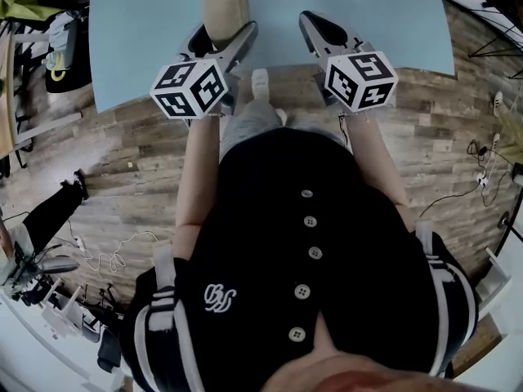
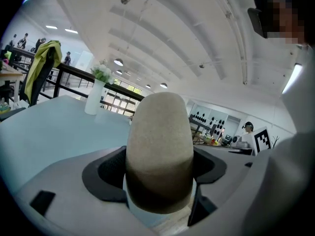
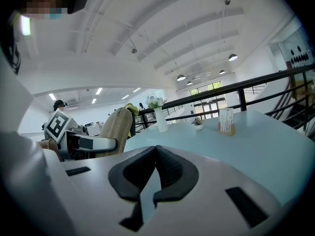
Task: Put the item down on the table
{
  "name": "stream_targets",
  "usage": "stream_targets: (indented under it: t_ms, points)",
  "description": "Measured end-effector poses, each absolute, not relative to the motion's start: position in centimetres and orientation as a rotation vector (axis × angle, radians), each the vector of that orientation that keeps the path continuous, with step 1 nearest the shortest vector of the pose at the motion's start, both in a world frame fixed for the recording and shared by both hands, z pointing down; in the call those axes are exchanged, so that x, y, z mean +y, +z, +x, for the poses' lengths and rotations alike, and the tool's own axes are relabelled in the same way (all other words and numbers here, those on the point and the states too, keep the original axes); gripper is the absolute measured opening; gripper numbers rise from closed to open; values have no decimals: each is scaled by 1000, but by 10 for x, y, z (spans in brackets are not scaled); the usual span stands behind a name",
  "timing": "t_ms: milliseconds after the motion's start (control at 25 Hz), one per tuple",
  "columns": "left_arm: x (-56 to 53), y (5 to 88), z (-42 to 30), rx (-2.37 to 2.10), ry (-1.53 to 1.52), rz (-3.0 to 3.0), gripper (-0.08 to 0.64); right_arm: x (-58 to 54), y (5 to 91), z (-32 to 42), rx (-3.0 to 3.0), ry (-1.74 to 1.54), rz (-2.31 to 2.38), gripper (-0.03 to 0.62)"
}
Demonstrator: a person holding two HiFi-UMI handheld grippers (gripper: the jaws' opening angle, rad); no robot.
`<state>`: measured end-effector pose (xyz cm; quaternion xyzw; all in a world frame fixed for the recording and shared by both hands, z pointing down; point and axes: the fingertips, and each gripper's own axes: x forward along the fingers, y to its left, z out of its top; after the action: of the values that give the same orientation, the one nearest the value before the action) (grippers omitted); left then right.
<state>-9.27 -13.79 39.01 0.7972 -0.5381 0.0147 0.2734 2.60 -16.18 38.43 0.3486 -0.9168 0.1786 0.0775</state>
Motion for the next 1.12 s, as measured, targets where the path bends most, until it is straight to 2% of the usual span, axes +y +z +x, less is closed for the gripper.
stream_targets:
  t_ms: [640,1120]
  points:
    - [-254,386,-147,-1363,77,2201,388,-269,380,-27,-2673,510,1111,11]
    - [-290,404,-173,-1271,103,2227,388,-301,396,-56,-2605,534,1169,11]
